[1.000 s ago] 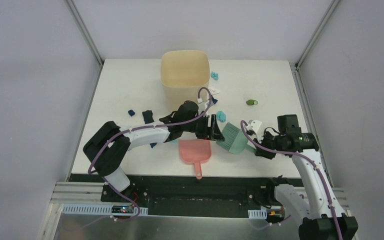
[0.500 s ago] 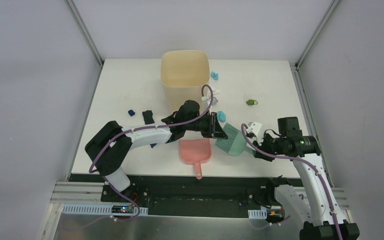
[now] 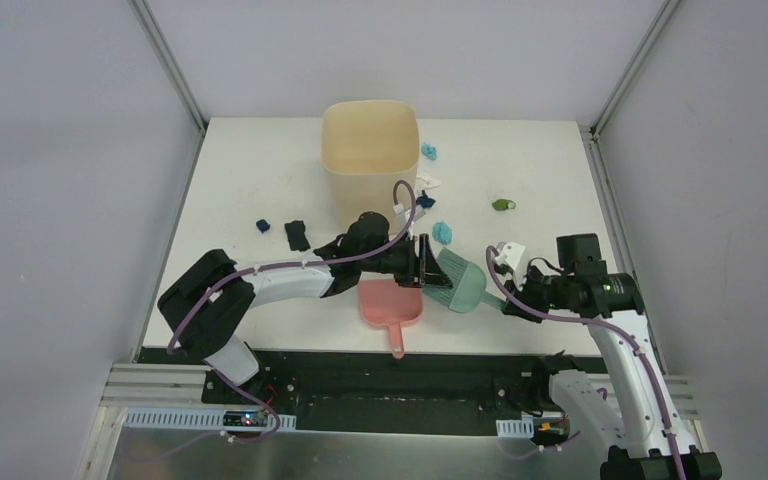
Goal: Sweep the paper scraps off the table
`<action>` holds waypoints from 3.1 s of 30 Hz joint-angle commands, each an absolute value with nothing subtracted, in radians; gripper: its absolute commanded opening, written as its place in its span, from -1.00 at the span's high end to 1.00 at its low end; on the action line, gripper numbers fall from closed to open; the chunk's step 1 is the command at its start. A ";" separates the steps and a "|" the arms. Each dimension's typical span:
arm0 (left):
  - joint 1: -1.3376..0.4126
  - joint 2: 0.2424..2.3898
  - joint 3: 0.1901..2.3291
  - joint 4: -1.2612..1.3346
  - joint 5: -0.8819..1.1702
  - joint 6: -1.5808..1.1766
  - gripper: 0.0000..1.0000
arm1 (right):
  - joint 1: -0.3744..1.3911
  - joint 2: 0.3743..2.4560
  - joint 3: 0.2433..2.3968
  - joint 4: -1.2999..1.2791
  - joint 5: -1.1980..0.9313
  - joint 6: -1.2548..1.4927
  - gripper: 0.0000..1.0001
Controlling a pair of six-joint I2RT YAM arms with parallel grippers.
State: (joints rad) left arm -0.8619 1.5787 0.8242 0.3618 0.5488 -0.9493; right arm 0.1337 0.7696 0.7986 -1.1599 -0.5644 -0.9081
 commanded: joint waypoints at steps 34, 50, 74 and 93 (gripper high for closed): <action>-0.888 0.967 0.311 0.791 0.372 -0.676 1.00 | 0.064 1.068 0.935 -1.027 -1.321 -0.476 -0.54; -0.888 1.242 0.274 1.235 0.349 -0.874 1.00 | 0.059 0.930 0.752 -0.613 -1.289 -0.083 -0.44; -0.887 1.287 0.421 1.093 0.360 -0.840 0.97 | 0.055 0.889 0.724 -0.561 -1.309 -0.094 1.00; -0.882 1.095 0.969 -0.337 0.526 0.144 -0.16 | 0.149 1.146 1.157 -1.517 -0.935 -1.155 1.00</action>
